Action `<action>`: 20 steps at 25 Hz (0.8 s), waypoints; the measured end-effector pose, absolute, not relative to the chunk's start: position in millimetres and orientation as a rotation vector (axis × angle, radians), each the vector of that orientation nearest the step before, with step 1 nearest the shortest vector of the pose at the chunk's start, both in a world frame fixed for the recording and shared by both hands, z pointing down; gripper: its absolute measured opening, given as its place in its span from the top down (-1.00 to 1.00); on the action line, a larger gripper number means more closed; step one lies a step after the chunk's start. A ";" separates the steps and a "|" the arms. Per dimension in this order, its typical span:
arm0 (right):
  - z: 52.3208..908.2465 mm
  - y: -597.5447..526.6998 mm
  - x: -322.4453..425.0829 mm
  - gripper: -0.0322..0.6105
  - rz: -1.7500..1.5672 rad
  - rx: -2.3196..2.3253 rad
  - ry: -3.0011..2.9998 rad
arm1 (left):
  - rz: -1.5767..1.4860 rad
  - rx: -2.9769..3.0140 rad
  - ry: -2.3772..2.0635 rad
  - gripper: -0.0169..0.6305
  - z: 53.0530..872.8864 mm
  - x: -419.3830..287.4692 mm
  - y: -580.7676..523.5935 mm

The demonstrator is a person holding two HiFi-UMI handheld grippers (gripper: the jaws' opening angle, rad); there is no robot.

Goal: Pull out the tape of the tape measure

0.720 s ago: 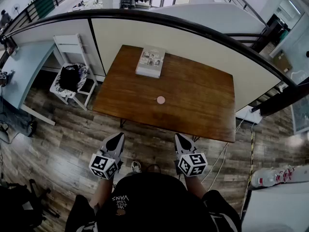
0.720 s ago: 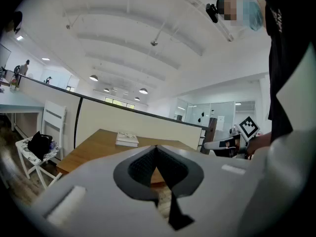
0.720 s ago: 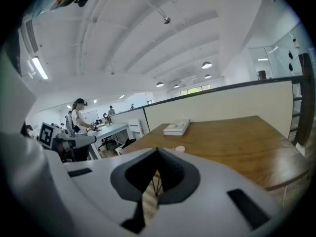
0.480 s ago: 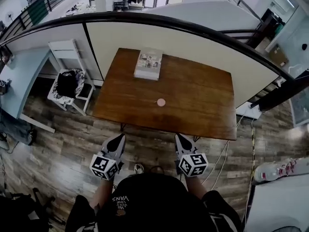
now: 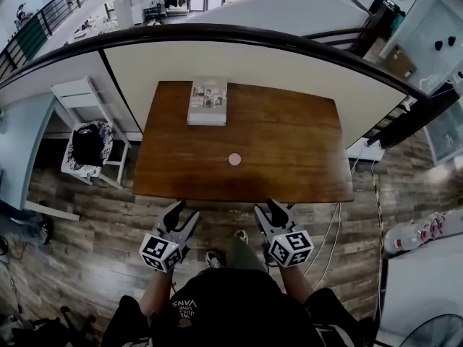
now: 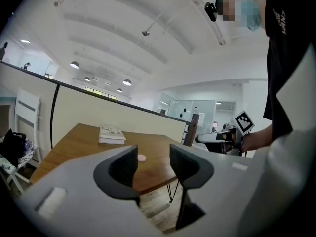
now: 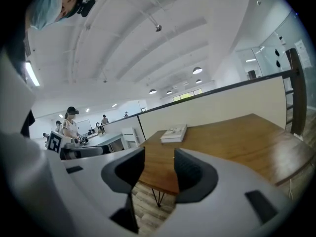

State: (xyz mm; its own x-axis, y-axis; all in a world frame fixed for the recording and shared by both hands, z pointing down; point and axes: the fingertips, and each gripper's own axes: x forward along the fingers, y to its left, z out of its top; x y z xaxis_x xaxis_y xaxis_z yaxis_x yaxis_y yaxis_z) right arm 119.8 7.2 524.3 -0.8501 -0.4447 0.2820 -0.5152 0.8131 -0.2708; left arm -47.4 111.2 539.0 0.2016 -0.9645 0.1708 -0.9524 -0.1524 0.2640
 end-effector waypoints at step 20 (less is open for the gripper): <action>538.3 -99.6 77.6 0.41 0.542 0.726 -2.750 | 0.049 2.189 -1.784 0.36 540.0 -89.9 8.2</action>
State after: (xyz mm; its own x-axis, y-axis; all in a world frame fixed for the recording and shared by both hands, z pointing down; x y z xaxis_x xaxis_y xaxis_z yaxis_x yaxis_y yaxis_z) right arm 77.6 -99.6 538.3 -0.8461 -0.4236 0.3236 -0.5147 0.8072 -0.2890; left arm -89.9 8.2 540.0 0.2215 -0.9492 0.2235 -0.9600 -0.1719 0.2211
